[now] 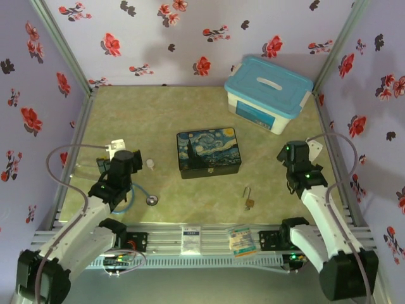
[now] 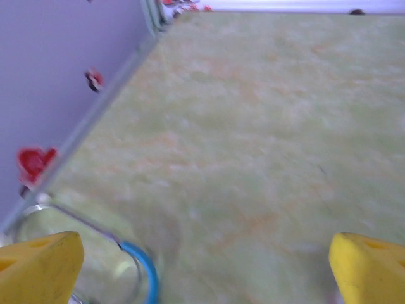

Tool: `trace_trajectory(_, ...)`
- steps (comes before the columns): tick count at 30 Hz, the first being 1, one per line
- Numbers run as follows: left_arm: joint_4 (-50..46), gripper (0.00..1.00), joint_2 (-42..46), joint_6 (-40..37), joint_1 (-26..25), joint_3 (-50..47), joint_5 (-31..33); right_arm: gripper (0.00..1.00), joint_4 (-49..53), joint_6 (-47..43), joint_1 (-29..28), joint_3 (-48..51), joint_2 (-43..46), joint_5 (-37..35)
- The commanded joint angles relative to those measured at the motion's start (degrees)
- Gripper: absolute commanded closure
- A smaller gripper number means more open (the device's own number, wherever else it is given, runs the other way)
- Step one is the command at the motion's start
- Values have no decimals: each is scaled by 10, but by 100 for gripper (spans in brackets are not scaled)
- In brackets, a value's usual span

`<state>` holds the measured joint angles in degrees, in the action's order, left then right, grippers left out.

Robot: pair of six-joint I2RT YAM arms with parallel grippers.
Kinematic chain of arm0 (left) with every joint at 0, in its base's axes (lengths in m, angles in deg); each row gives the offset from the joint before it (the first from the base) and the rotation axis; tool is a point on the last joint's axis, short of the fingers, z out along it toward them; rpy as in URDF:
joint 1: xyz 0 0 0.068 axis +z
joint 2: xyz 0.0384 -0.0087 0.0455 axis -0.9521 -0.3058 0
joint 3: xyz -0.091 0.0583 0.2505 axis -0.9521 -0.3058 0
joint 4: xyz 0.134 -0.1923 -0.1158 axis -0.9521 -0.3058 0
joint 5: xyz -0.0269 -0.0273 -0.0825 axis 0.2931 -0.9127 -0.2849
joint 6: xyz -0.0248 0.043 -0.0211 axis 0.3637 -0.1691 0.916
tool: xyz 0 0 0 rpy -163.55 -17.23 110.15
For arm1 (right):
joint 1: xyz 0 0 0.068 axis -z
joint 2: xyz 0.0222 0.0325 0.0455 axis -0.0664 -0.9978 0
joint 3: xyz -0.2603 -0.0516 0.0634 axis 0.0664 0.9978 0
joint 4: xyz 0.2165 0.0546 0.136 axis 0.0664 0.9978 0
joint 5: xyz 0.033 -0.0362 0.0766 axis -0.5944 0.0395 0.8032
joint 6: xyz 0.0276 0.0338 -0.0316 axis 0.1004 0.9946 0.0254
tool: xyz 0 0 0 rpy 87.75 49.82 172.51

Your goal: Unlock the padlock with the key

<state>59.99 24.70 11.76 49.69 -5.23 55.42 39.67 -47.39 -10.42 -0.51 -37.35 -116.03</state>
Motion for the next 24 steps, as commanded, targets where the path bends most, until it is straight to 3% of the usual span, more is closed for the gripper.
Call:
trace_trajectory(1,186,0,-51,-144,52,-54,-32,1,-194,-79,26,57,-54,-50)
trace_trajectory(4,324,0,-127,-157,102,-97,-125,1,-437,-138,26,149,-98,-55)
trace_trajectory(6,360,0,-181,-148,134,-87,-168,1,-593,-186,26,191,-151,-72)
trace_trajectory(8,406,0,-214,-161,148,-85,-202,1,-608,-198,30,174,-183,-78)
trace_trajectory(11,481,0,-258,-130,189,-85,-256,1,-690,-209,36,164,-247,-13)
trace_trajectory(13,506,0,-289,-109,211,-65,-273,1,-714,-220,35,152,-287,30)
trace_trajectory(16,567,0,-353,-113,228,-58,-304,1,-759,-224,36,138,-347,41)
trace_trajectory(18,604,0,-394,-111,230,-60,-305,1,-674,-215,37,110,-331,53)
trace_trajectory(20,633,0,-418,-115,230,-61,-305,1,-690,-221,37,105,-346,54)
trace_trajectory(24,560,0,-414,-119,227,-28,-308,1,-641,-229,38,75,-357,86)
